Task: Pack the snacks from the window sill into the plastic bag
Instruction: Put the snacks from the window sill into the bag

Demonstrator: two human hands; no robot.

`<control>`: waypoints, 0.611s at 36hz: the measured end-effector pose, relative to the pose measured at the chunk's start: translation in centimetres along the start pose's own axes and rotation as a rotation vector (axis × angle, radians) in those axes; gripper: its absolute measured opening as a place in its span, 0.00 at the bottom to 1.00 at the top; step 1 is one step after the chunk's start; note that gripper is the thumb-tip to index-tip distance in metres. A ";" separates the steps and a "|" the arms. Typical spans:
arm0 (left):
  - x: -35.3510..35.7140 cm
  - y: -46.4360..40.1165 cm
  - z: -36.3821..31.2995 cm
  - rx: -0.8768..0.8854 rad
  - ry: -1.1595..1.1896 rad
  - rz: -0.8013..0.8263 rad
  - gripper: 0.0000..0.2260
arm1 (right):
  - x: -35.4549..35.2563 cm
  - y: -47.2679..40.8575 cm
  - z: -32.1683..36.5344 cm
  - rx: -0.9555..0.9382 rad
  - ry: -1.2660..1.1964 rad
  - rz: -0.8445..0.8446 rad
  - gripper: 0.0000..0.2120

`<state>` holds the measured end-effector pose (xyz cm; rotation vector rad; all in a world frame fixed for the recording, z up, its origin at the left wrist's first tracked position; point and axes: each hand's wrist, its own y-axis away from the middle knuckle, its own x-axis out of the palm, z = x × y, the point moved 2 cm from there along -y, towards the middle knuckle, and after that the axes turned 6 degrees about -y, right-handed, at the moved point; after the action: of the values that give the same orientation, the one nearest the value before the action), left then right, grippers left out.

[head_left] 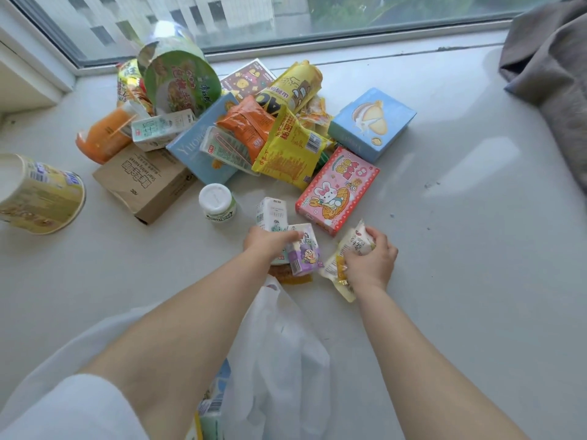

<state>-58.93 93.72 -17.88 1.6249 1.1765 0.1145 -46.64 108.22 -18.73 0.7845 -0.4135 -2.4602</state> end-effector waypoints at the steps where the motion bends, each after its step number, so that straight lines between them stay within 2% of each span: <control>1: -0.3 0.2 0.2 -0.018 0.071 0.010 0.37 | -0.4 0.3 0.0 0.023 -0.023 -0.003 0.26; 4: -1.8 0.8 -0.3 0.000 0.291 0.027 0.35 | -1.5 1.7 0.1 0.062 -0.067 -0.002 0.27; 7: -4.1 1.8 -1.2 0.120 0.393 0.006 0.32 | -2.0 3.7 1.3 0.038 -0.117 0.020 0.27; 13: -9.7 6.3 -1.3 0.338 0.406 -0.057 0.25 | -2.0 9.1 6.6 -0.120 -0.278 0.092 0.27; 18: -14.8 10.7 1.1 0.468 0.423 -0.090 0.39 | -1.8 14.9 10.2 -0.317 -0.262 0.151 0.26; 22: -18.8 13.7 4.5 0.563 0.359 -0.209 0.32 | -1.1 20.0 10.4 -0.383 -0.226 0.228 0.25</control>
<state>-57.25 77.86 -0.34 2.0053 1.7614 -0.0717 -44.45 93.81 -1.51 0.2858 -0.0954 -2.3156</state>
